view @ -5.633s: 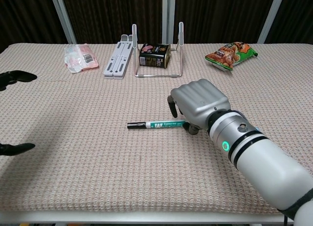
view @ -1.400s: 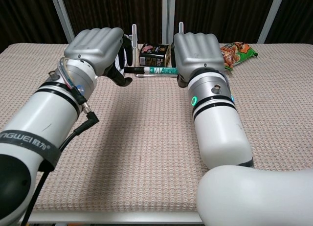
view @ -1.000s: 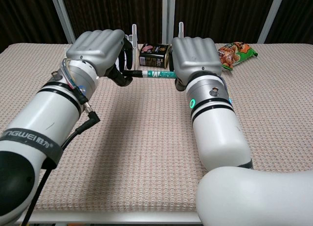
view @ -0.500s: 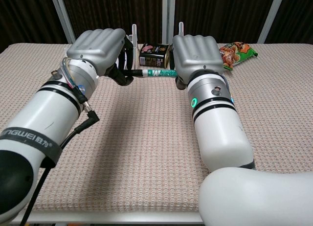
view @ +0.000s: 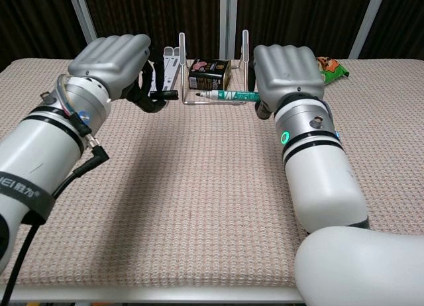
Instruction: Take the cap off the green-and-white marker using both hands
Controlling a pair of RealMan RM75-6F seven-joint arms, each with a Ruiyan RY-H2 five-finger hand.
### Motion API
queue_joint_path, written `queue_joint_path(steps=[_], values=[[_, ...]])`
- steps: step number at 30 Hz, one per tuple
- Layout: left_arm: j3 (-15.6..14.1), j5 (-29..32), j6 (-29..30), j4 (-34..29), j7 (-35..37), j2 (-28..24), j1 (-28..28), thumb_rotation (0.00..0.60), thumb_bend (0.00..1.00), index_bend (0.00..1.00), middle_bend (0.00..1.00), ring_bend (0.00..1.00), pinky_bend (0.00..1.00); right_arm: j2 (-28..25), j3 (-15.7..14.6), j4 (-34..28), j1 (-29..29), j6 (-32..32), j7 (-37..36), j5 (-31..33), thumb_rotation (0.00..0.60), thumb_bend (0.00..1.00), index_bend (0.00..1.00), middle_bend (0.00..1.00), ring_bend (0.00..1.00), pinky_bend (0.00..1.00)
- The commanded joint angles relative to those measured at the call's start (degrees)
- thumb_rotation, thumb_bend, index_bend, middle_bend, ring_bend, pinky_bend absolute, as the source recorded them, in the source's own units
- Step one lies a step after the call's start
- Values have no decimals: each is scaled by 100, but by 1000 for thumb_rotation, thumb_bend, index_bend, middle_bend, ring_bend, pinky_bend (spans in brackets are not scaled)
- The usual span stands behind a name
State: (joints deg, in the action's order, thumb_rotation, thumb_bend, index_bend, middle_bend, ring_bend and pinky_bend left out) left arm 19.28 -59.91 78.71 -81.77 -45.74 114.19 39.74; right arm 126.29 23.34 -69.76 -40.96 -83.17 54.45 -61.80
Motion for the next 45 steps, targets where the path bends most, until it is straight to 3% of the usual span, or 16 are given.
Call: queue_joint_path(steps=[1,6,12,20,24,28,33,39,42,45], values=[[-109,-44,47,-1,231,-79,-143,600,310,658,697,628,640,-98,-103,-62,143,-62,-41,8,600,326,691,614,415,356],[-324,-42,-35,233,862,-73,-410,600,290,641,670,603,633,-179,-274,71,383,6,-116,166,600,326,691,613,415,356],[-467,73,-331,295,1258,-176,-586,600,101,464,494,427,496,-147,-371,414,535,217,-217,374,600,325,691,607,413,356],[-541,130,-547,490,1513,-128,-680,600,44,379,395,340,404,-61,-375,691,535,449,-275,454,600,302,680,579,400,349],[-520,77,-479,532,1527,-111,-707,600,34,367,382,319,355,-130,-363,578,552,592,-238,539,600,203,538,491,310,288],[-524,-6,-313,438,1502,-174,-790,600,30,365,368,296,293,-275,-356,307,593,667,-184,612,600,95,325,363,148,138],[-641,-14,-71,25,1398,-435,-1039,600,23,365,367,295,300,-553,-436,-203,768,472,-246,521,600,73,250,290,93,85],[-1084,-428,982,-574,1674,-820,-1821,600,19,365,367,295,300,-1344,-914,-1400,1383,-311,-531,-48,600,70,244,291,92,80],[-1417,-887,1736,-718,1874,-1021,-2311,600,8,365,367,292,285,-2020,-1475,-2055,1917,-899,-907,-638,600,71,244,286,73,40],[-1832,-1328,2138,-707,2095,-1219,-2662,600,5,360,348,262,256,-2593,-1991,-2153,2325,-1259,-1366,-1160,600,84,230,247,17,1]])
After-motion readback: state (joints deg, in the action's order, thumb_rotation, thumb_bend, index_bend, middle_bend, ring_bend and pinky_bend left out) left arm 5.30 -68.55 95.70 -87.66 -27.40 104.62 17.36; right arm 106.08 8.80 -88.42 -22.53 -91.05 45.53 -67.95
